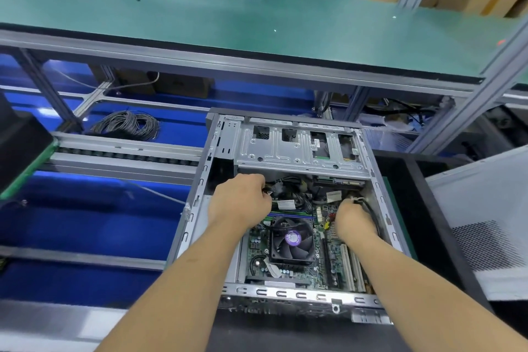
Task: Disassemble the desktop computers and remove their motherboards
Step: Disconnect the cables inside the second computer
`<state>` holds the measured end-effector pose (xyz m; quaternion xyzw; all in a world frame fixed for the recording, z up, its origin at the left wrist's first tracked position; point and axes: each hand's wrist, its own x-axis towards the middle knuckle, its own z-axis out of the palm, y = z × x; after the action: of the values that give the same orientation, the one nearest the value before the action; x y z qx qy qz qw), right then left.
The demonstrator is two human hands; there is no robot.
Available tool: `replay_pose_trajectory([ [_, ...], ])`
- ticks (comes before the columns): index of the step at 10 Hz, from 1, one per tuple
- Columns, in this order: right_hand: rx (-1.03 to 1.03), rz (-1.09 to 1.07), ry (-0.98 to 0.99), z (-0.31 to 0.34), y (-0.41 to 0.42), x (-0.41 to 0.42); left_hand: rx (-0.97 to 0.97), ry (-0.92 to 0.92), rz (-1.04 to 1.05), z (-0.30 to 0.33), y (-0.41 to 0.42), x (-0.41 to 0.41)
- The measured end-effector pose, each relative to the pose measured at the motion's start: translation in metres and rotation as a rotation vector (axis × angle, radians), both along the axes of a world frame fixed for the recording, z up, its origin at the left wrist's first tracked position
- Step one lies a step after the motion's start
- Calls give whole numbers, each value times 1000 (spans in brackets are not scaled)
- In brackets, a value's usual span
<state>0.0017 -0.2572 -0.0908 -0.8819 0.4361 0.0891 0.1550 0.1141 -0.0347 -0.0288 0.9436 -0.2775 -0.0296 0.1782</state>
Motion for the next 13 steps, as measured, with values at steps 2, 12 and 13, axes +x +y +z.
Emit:
replay_pose_trajectory([
  [2,57,-108,-43,-8,-4,10,-3,3,-18,2,1,-1],
  [12,-119,-118,-338,-18,-2,9,31,-19,-39,3,0,-4],
  [13,-126,-109,-358,-18,-3,10,35,-19,-37,3,0,-3],
])
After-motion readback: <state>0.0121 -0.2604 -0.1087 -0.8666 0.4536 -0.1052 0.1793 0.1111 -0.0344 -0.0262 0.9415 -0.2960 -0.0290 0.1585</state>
